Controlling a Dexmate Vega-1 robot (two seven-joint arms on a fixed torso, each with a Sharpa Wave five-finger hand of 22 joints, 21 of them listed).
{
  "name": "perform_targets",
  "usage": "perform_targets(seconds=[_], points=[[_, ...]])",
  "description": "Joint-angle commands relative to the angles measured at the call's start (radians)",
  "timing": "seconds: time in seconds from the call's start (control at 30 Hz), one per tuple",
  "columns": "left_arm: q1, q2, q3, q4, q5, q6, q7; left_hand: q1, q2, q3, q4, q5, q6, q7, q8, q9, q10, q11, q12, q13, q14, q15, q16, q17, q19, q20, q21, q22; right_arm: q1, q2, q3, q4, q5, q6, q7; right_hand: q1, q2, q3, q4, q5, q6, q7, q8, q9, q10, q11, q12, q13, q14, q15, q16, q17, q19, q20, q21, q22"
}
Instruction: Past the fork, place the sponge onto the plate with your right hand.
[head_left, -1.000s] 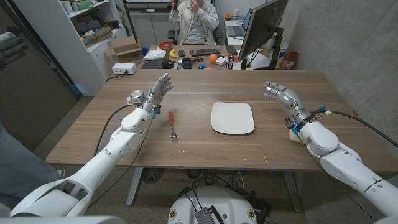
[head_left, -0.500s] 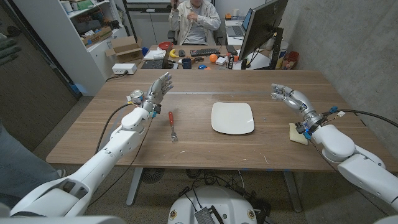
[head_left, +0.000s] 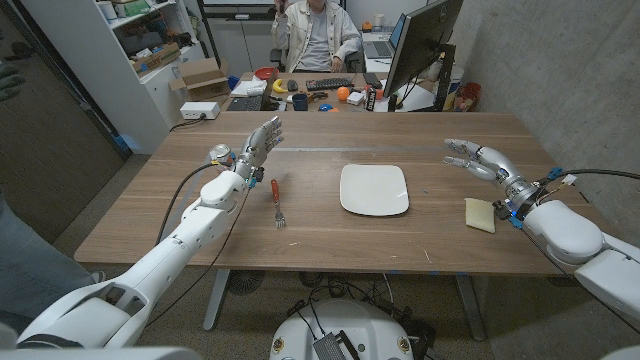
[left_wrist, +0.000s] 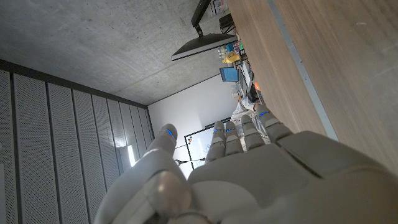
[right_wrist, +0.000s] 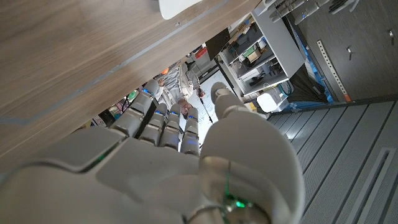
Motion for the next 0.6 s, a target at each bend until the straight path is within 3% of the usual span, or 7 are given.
perform_targets(seconds=[0.03,0.23,0.33,0.4,0.43,0.6], points=[[-0.002,0.007,0.002,-0.021,0.023,0.019,0.038,0.003,0.001,0.006,-0.006,0.005,-0.005,0.000,-0.002,0.003,-0.001,0.002,0.003,0.005,-0.005,0.005,0.002,0.003,-0.004,0.007,-0.001,0.004,-0.105,0.032,0.144,-0.077,-0.063,-0.068,0.089,0.000,-0.015,-0.005,0.000,-0.005,-0.006,-0.001,-0.003,0.003,-0.007,0.000,-0.005,0.002,-0.004,-0.002,-0.005,0.000,-0.003,0.011,-0.006,0.002],[-0.009,0.006,0.004,-0.015,0.016,0.016,0.019,0.003,0.001,0.006,-0.006,0.005,-0.007,0.000,-0.001,0.003,-0.003,0.002,0.002,0.004,-0.005,0.006,0.002,0.003,-0.004,0.007,-0.002,0.004,-0.157,0.058,0.205,-0.160,-0.188,-0.167,0.096,0.002,-0.022,-0.011,0.003,-0.007,-0.007,0.001,-0.001,0.003,-0.009,-0.002,-0.003,0.002,0.000,-0.005,-0.004,-0.004,-0.009,0.032,-0.015,0.001],[-0.011,0.000,0.003,-0.009,0.016,0.010,0.021,0.003,0.001,0.006,-0.006,0.005,-0.006,-0.001,-0.001,0.003,-0.003,0.002,0.002,0.004,-0.005,0.006,0.002,0.003,-0.004,0.007,-0.003,0.004,-0.180,0.067,0.229,-0.193,-0.255,-0.206,0.113,0.002,-0.025,-0.015,0.005,-0.007,-0.007,0.000,0.000,0.003,-0.010,-0.002,-0.002,0.003,-0.004,-0.005,-0.006,-0.006,-0.017,0.051,-0.023,0.001],[-0.009,-0.003,0.001,-0.009,0.019,0.007,0.034,0.002,0.001,0.006,-0.006,0.005,-0.006,-0.002,-0.001,0.003,-0.002,0.002,0.002,0.004,-0.006,0.005,0.002,0.003,-0.004,0.007,-0.003,0.004,-0.187,0.067,0.243,-0.208,-0.286,-0.227,0.141,0.004,-0.031,-0.020,0.006,-0.007,-0.008,-0.004,0.001,0.003,-0.013,-0.009,-0.002,0.003,-0.007,-0.008,-0.008,-0.009,-0.025,0.079,-0.034,0.001],[-0.011,-0.005,0.000,-0.002,0.015,0.000,0.026,0.002,0.001,0.006,-0.006,0.005,-0.005,-0.001,0.000,0.003,-0.002,0.003,0.002,0.004,-0.005,0.005,0.003,0.003,-0.004,0.007,-0.004,0.004,-0.203,0.058,0.249,-0.239,-0.351,-0.268,0.136,0.005,-0.032,-0.021,0.006,-0.007,-0.008,-0.006,0.002,0.003,-0.015,-0.007,-0.002,0.003,-0.008,-0.008,-0.009,-0.010,-0.025,0.086,-0.036,0.001],[-0.007,-0.009,0.000,0.003,0.010,-0.006,0.019,0.002,0.001,0.005,-0.007,0.005,-0.002,-0.001,0.001,0.003,-0.002,0.002,0.003,0.004,-0.004,0.005,0.003,0.003,-0.004,0.009,-0.004,0.004,-0.200,0.060,0.258,-0.288,-0.432,-0.349,0.199,0.013,-0.038,-0.027,0.008,-0.004,-0.014,-0.010,0.002,0.003,-0.040,-0.016,-0.007,0.003,-0.039,-0.008,-0.021,-0.016,-0.042,0.098,-0.056,0.002]])
